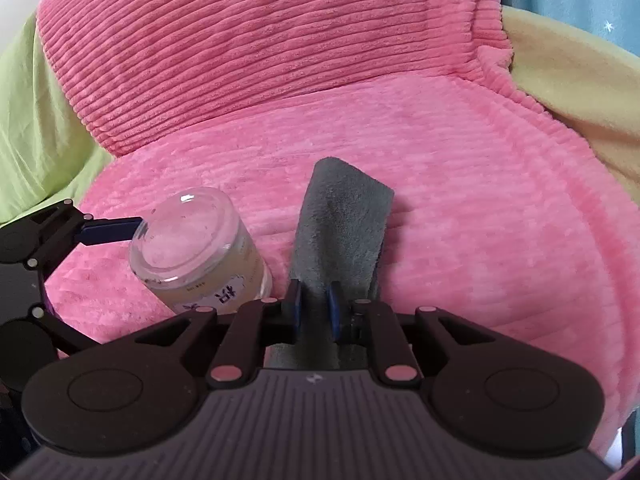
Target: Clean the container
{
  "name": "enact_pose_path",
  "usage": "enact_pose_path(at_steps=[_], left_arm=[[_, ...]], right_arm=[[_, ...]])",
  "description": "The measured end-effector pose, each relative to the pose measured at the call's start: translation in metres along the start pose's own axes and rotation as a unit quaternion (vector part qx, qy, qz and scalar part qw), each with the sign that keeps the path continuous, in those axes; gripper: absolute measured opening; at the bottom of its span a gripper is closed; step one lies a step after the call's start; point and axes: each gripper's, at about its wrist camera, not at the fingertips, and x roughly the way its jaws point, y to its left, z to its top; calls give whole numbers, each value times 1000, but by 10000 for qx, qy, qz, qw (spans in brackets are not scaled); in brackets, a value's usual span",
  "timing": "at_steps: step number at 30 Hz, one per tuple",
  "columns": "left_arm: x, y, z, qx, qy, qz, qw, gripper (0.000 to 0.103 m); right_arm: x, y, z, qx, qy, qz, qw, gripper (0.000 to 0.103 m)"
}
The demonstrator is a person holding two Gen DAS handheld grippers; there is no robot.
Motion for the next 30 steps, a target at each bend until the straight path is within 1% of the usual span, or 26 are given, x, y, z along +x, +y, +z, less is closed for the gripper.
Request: enact_pose_path(at_steps=[2,5,8,10,12,15,17,20,21,23,24,26,28,30], left_arm=[[4,-1,2,69,15,33,10000,96],[10,0,1,7,-16,22,10000,96],[13,4,-4,-103,-70,-21,9999,96],[15,7,-10,-189,-67,-33,9998,95],[18,10,-14,-234,-29,-94,9997,95],[22,11,-16,-251,-142,-144,9995,92],[23,11,-17,-223,-217,-148,9994,87],[25,8,-17,-125,-328,-109,9993,86],[24,8,-18,-108,-337,-123,9993,86],[25,8,-18,-67,-343,-133,9993,86],[25,8,-18,-47,-345,-139,9993,86],[24,8,-18,-8,-347,-151,9993,86],[24,9,-20,44,-358,-170,9992,86],[24,10,-22,99,-375,-193,9991,86]], right_arm=[[7,3,0,-3,54,-45,10000,13],[23,9,0,-50,167,-33,9998,17],[46,12,-6,-350,410,-78,9985,17],[55,11,-7,-375,436,-47,9983,9],[59,8,-4,-196,427,56,9989,7],[54,2,-4,61,249,189,9995,7],[47,-2,-3,216,31,261,9994,8],[18,-12,2,491,-698,362,9957,8],[8,-15,3,549,-969,493,9926,8],[-9,-19,4,608,-1410,943,9836,8],[-14,-18,4,555,-1494,1210,9798,8],[-17,-11,6,310,-1457,1600,9758,8],[-8,0,5,19,-1219,1667,9784,8],[7,8,5,-182,-901,1593,9829,8]])
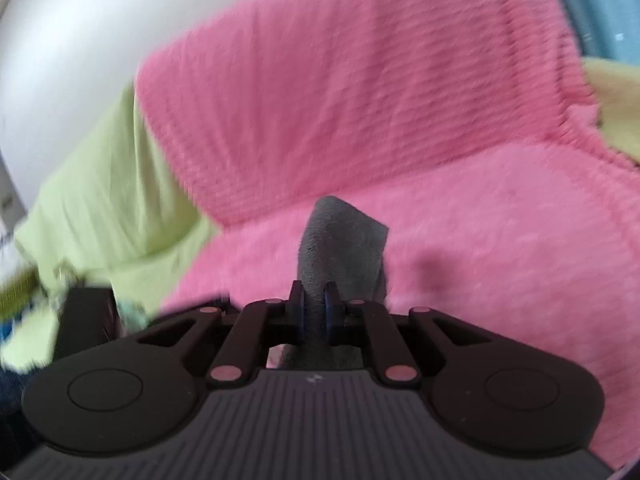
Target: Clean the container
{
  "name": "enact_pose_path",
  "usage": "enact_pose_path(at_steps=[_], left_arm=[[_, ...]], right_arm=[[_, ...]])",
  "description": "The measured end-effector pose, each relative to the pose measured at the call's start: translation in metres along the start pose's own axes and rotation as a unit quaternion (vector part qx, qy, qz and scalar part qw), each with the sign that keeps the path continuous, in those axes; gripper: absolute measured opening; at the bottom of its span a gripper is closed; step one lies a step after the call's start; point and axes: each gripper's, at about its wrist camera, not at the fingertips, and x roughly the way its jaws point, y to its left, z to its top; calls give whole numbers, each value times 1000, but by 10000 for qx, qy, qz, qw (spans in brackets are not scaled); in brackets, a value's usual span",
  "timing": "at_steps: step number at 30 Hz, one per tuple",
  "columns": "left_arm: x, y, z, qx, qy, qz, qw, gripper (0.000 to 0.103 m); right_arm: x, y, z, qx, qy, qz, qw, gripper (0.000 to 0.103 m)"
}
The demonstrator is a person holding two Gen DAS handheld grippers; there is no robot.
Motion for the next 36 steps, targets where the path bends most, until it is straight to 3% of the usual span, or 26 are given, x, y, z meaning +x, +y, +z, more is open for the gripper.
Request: enact_pose_path(at_steps=[8,12,16,20,23,26,30,36], left_arm=[[9,15,5,-408,-126,-296,9986,87],[13,11,2,-169,-142,-227,9995,87],[11,10,2,-78,-154,-229,9996,87],[10,5,0,10,-192,-216,9996,87],[9,5,-1,18,-156,-219,9996,87],[9,5,-1,-50,-132,-252,9996,87],[11,6,0,-66,-102,-244,9996,87],[14,6,0,-109,-102,-208,9997,87]], right_arm=[[13,-9,2,285,282,109,9991,8],[9,-1,4,9,314,95,9995,8],[-5,5,9,-234,305,429,9983,8],[7,11,5,-487,730,569,9945,8],[15,10,6,-464,802,803,9925,8],[26,14,4,-614,740,977,9906,6],[38,19,3,-817,432,873,9919,4],[49,12,8,-795,-164,200,9965,4]])
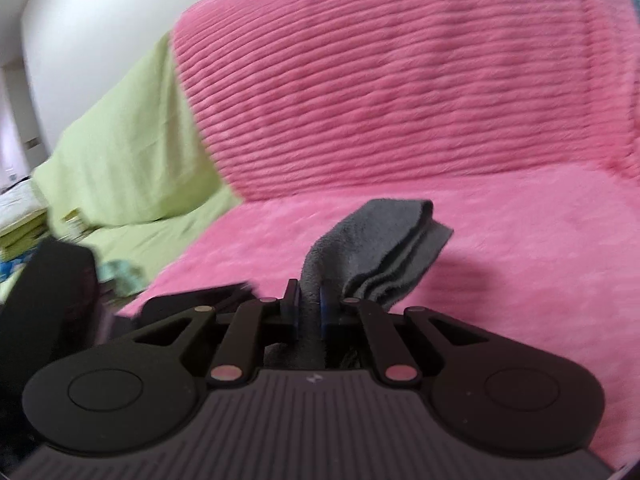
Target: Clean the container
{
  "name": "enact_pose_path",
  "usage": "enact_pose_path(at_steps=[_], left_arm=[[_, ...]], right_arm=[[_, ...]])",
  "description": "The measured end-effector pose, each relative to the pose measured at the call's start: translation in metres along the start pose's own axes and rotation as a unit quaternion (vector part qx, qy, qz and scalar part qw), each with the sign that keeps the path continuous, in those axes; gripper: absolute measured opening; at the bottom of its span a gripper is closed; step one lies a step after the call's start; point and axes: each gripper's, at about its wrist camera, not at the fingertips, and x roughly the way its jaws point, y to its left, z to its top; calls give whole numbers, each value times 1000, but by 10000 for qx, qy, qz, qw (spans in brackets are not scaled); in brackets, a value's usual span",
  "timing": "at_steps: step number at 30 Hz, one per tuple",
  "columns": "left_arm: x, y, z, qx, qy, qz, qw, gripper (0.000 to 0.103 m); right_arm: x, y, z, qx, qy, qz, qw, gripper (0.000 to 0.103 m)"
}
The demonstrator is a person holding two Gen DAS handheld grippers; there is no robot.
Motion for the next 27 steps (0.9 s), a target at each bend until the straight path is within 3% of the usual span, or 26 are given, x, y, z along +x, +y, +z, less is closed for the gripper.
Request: enact_pose_path(at_steps=[4,10,13,16,20,22,27], left_arm=[[1,-3,0,101,-50,17,9999,87],[3,2,0,42,-81,-45,9999,87],[3,3,-1,57,-105,-55,9999,87],[4,6,-1,51,-123,-55,9999,87],[3,7,0,70,-134,-75,9999,88],[2,6,-2,142,-161,-68,9997,88],[5,5,-1,250,-204,-55,9995,88]], right_arm=[[6,-6,1,30,-198,-622,9979,7],[1,-11,5,86,-112,-1096,9939,7],[-14,-23,4,565,-111,-1221,9908,7],[-40,-36,2,1047,-252,-973,9894,8],[-70,-40,-3,1293,-331,206,9908,8],[-73,-37,-6,1203,-120,498,9914,8],[-63,-32,-12,925,405,570,9933,8]])
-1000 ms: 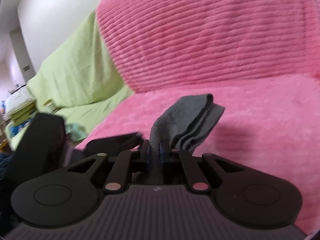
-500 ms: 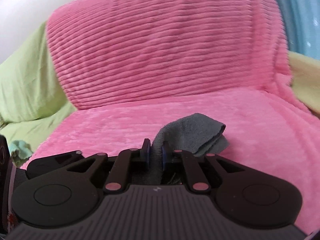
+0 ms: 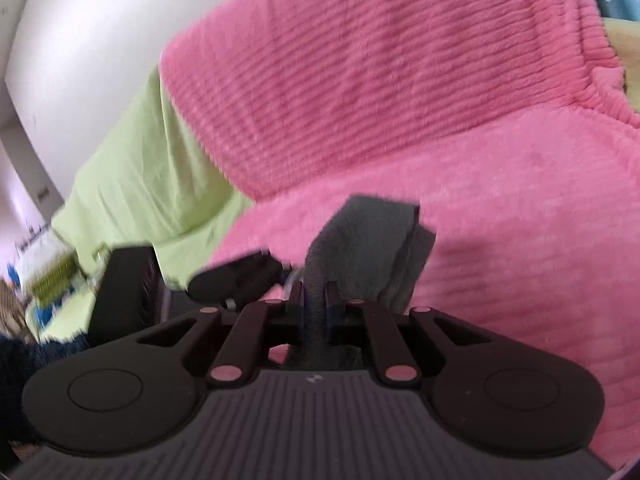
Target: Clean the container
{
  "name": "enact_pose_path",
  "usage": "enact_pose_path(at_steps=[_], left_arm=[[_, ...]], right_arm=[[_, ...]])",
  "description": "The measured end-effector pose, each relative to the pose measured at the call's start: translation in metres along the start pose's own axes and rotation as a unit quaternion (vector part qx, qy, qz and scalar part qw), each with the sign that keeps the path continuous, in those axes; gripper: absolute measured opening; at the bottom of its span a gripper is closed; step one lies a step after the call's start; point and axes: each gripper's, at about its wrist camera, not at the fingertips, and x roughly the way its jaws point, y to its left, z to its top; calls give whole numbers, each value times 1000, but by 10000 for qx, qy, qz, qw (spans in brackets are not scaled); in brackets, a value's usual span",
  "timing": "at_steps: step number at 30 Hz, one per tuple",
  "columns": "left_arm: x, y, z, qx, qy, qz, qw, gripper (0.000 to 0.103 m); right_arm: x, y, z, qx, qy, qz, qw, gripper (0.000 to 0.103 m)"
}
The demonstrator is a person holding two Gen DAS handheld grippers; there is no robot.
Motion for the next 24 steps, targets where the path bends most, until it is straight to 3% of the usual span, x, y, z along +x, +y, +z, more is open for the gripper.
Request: enact_pose_path(at_steps=[13,20,24], left_arm=[[-6,-5,-3,51,32,-29,10000,88],[-7,-5,-3,2,72,-16,10000,88],[-6,-4,-2,-101,110,-3,9999,88]], right_arm=[[24,25,-3,-632,403,254,9969,7],[50,22,4,-646,235,332,9971,6],[62,21,10,-632,-2,80,9980,5]])
